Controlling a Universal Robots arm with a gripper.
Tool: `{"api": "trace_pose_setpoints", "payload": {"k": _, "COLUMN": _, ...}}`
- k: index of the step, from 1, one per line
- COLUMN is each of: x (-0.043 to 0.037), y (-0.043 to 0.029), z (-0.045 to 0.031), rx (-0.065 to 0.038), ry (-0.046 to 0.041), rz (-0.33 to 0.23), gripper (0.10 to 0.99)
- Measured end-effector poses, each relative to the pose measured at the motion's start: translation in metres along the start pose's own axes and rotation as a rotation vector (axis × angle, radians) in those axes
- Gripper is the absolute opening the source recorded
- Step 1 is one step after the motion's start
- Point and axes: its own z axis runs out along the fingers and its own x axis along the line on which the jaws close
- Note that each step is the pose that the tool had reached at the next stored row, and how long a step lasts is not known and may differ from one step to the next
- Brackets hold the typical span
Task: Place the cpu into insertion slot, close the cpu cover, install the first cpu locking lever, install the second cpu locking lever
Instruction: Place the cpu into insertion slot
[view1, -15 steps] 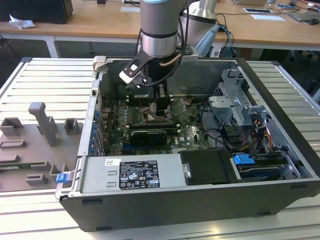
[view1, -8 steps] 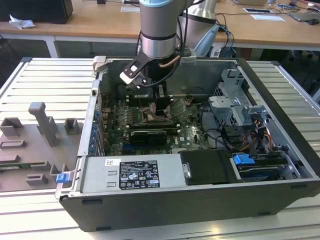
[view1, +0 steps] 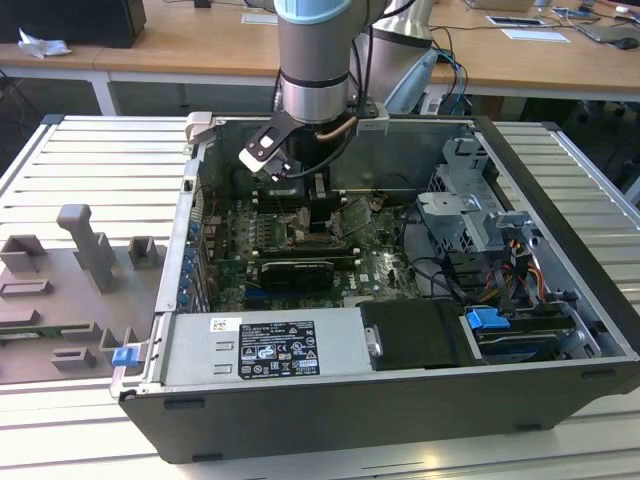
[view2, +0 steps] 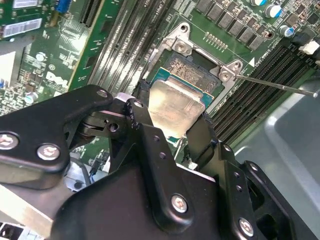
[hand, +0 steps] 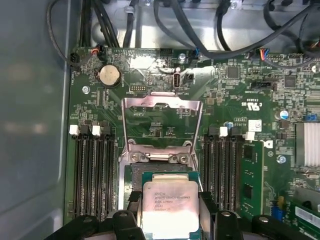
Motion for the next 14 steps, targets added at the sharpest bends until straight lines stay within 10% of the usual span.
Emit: {"api": "trace_pose_setpoints", "payload": {"k": 14, "x": 0.0063, "y": -0.0037, "z": 0.0188, "rx": 0.000, "ry": -0.0027, "rz": 0.044, "gripper": 0.541}}
